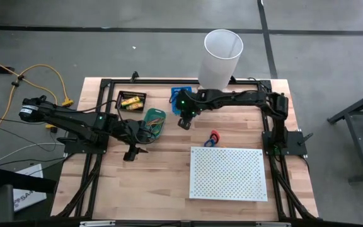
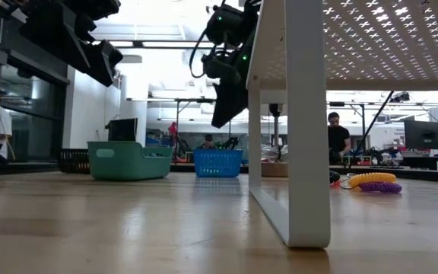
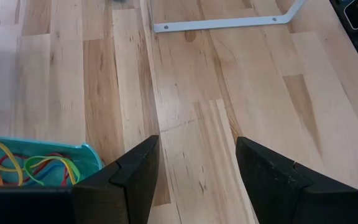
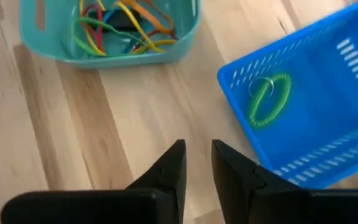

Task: Pick & Place Office Desk Supplies
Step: Put the blue spring keychain into the blue bin

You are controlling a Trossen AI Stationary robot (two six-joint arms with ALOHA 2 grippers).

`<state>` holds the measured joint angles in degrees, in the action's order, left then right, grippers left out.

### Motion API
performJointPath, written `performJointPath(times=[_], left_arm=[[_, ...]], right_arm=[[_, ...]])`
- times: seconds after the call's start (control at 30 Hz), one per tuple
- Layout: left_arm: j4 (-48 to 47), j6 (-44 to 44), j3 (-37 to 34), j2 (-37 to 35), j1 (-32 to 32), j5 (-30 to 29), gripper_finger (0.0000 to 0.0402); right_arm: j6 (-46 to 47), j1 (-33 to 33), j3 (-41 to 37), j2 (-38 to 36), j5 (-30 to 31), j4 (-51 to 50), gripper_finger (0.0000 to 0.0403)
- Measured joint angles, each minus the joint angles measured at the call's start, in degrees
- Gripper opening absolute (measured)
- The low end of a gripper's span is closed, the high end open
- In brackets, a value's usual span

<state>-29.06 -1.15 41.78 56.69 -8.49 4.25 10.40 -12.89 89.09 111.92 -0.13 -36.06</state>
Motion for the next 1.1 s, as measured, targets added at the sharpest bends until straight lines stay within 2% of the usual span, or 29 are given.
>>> performJointPath(times=[0.27,0.53,0.9,1.1], left_arm=[[0.15,-0.46,0.0,-0.01,0.02,-0.02,0.0207],[0.6,-0.45,0.0,0.0,0.01,0.0,0.0207],[1.38,0.0,0.0,0.0,0.0,0.0,0.0207],[1.33,-0.18,0.0,0.0,0.01,0.0,0.0207]], right_arm=[[13.37,1.79,-0.12,-2.89,-3.75,-10.7,0.0063],[21.0,4.14,-0.06,-4.24,-1.71,-18.57,0.0063],[40.95,5.28,-0.1,-4.18,-0.25,-28.45,0.0063],[47.81,5.37,-0.1,-4.15,0.13,-30.29,0.0063]])
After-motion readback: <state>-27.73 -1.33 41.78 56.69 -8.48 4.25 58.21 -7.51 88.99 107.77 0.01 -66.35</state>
